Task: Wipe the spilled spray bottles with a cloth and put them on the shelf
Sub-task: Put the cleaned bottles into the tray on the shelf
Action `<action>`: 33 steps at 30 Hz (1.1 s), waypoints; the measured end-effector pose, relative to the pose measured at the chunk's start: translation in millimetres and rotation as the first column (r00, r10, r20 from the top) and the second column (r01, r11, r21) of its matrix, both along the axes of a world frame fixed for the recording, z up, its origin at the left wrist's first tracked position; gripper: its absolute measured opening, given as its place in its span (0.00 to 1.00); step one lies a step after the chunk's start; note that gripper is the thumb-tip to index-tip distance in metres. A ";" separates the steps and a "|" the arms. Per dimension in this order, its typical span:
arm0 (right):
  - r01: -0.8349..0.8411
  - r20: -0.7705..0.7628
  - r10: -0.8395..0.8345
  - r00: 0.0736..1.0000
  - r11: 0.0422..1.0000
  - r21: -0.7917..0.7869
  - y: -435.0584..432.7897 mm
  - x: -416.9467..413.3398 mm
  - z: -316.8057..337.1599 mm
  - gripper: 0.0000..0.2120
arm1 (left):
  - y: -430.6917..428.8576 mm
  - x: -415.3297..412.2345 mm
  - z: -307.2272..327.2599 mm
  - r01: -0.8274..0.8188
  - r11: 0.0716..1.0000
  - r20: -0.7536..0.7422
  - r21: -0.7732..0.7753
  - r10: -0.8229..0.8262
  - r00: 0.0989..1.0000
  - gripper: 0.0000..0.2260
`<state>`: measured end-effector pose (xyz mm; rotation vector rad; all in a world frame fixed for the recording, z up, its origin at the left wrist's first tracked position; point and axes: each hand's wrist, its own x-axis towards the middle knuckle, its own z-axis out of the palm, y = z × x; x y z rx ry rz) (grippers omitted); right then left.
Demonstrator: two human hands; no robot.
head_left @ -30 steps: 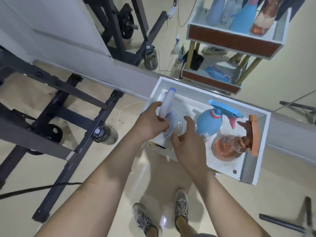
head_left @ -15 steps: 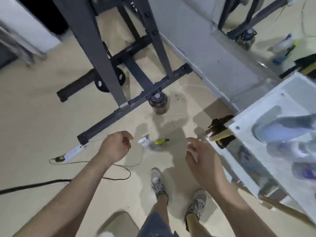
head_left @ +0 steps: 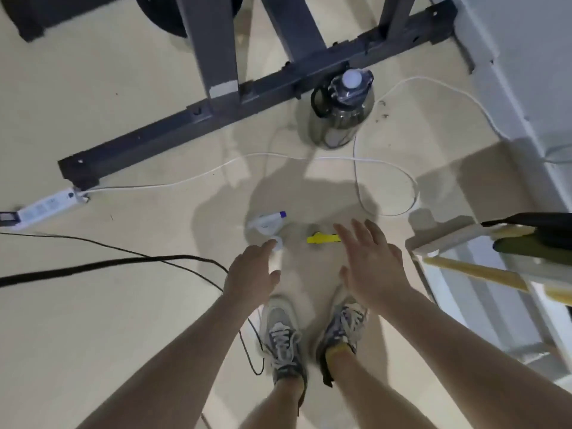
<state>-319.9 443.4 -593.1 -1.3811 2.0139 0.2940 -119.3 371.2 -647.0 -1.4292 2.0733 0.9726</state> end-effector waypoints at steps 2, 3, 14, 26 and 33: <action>-0.027 -0.011 0.027 1.000 0.999 0.039 -10.3 -5.0 -47.0 0.37 | 1.3 -8.1 -57.1 -0.025 1.000 0.019 0.015 0.025 1.000 0.30; -0.041 -0.017 0.042 0.999 0.998 0.039 -12.8 -7.0 -67.3 0.37 | 0.8 -11.0 -82.5 -0.033 0.999 0.041 0.023 0.032 0.999 0.31; 0.282 0.108 -0.279 0.954 0.959 -0.020 -14.1 -4.3 -108.3 0.13 | -2.4 -15.8 -117.0 -0.082 0.991 -0.064 -0.109 0.076 0.995 0.15; 0.846 0.300 -0.792 0.532 0.484 -0.221 38.2 -38.7 328.1 0.21 | -18.5 -60.7 321.9 -0.050 0.965 -0.444 -0.259 -0.073 0.893 0.13; 0.753 0.220 -0.796 0.563 0.384 -0.535 100.4 -66.4 571.0 0.23 | -10.3 -132.9 533.4 0.004 0.982 -0.687 -0.186 -0.133 0.714 0.09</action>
